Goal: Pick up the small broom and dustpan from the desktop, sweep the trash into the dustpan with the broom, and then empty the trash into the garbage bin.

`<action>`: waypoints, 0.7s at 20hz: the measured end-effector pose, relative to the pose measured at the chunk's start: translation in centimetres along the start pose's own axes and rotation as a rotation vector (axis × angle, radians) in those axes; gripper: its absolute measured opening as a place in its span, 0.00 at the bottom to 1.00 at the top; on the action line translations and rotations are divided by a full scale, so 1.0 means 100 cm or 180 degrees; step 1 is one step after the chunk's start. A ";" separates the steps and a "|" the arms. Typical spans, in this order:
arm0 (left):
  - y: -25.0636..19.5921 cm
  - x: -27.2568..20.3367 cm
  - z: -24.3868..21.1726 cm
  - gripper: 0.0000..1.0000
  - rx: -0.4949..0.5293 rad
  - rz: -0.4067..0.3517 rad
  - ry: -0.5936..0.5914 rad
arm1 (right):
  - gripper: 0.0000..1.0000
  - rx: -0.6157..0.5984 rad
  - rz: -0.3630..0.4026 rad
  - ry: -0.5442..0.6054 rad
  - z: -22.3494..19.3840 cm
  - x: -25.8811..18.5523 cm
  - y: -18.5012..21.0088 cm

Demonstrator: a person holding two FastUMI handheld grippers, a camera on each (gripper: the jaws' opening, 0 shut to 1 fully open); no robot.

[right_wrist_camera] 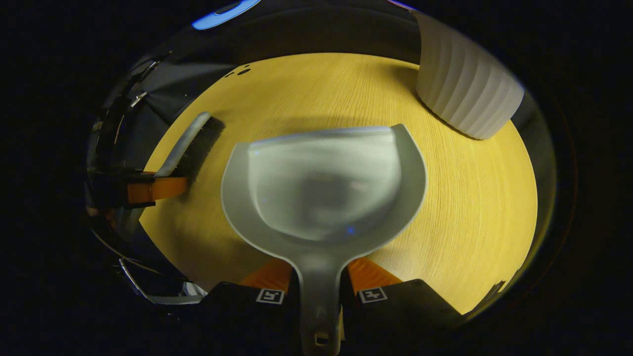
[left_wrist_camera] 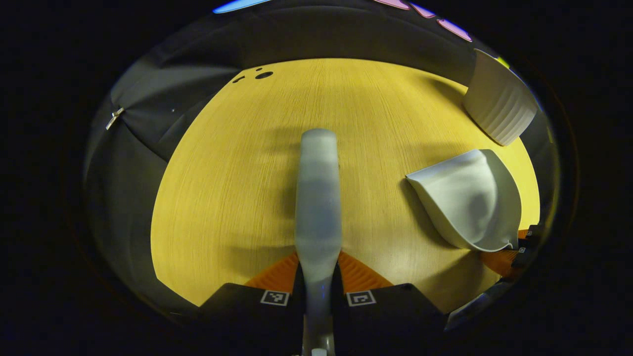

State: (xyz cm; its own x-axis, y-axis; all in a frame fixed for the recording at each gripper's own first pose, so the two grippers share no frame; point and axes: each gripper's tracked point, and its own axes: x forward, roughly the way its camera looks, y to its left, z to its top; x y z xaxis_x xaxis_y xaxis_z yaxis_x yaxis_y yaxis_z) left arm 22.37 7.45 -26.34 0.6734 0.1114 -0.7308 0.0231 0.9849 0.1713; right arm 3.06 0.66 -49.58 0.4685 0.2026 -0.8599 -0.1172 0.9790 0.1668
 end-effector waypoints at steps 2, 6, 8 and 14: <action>0.000 -0.003 0.002 0.31 0.0013 0.0006 -0.0018 | 0.56 0.0048 0.0085 -0.0050 0.004 -0.003 0.005; -0.005 -0.032 0.014 0.82 -0.0006 -0.0116 -0.0239 | 0.99 0.0091 0.0085 -0.0301 0.018 -0.020 0.003; -0.007 -0.055 0.016 0.95 -0.0021 -0.0185 -0.0351 | 0.99 0.0083 0.0103 -0.0430 0.024 -0.035 0.004; -0.010 -0.147 0.032 0.96 -0.0120 -0.0213 -0.1116 | 0.99 0.0113 -0.0010 -0.1415 0.076 -0.121 -0.002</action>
State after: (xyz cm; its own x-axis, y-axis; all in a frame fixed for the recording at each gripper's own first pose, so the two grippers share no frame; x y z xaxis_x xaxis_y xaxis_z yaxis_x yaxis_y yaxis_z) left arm 14.80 4.44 -13.67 0.8841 0.0008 -0.4673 0.0528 0.9934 0.1016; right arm 4.05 -1.78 -35.55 0.8007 0.1819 -0.5708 -0.0886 0.9783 0.1875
